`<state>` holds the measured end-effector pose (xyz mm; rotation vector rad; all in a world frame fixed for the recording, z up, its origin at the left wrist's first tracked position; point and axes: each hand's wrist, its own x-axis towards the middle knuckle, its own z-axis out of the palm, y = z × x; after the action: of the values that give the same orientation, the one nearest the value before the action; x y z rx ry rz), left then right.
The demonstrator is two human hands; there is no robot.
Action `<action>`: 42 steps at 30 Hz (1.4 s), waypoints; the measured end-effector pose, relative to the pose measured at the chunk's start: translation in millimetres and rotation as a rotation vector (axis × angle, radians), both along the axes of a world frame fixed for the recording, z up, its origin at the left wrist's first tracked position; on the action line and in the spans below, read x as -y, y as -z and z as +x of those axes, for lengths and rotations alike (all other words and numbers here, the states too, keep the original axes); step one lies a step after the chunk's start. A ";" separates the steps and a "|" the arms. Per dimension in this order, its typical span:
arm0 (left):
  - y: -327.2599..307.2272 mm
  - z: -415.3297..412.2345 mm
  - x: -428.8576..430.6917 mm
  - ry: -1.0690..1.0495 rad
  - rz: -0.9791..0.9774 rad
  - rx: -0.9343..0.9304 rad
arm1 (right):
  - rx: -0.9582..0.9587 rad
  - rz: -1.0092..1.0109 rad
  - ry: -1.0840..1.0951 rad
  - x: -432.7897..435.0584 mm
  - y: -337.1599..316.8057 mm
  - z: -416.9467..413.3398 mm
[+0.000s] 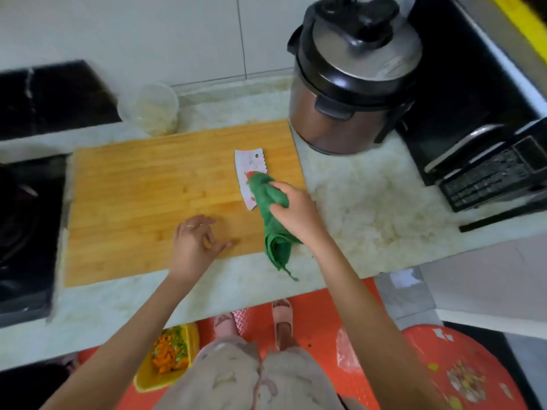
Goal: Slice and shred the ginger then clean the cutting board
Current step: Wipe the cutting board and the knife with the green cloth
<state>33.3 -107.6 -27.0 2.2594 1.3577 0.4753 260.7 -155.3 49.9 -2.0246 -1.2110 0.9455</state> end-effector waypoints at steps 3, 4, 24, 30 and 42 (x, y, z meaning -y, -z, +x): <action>2.4 -35.8 -10.2 -0.208 -0.057 -0.121 | 0.204 -0.064 -0.396 -7.0 24.7 -52.0; 5.0 -48.6 -13.0 -0.265 -0.081 -0.161 | 0.289 -0.097 -0.536 -4.2 33.1 -68.9; -10.2 -173.9 -88.0 -0.845 -0.611 -0.358 | -0.145 -0.497 0.525 -13.7 15.3 -32.3; -13.3 -179.4 -62.6 -0.862 -0.655 -0.414 | -0.227 -0.613 0.493 3.3 10.6 -25.0; -29.4 -163.9 -24.5 -0.489 -0.635 -0.629 | -0.003 -0.276 0.265 -75.4 -37.5 -59.3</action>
<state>-130.6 -83.1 2.4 1.5795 2.0162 -0.5216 201.4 -79.8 87.5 -2.3263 -0.8164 1.0260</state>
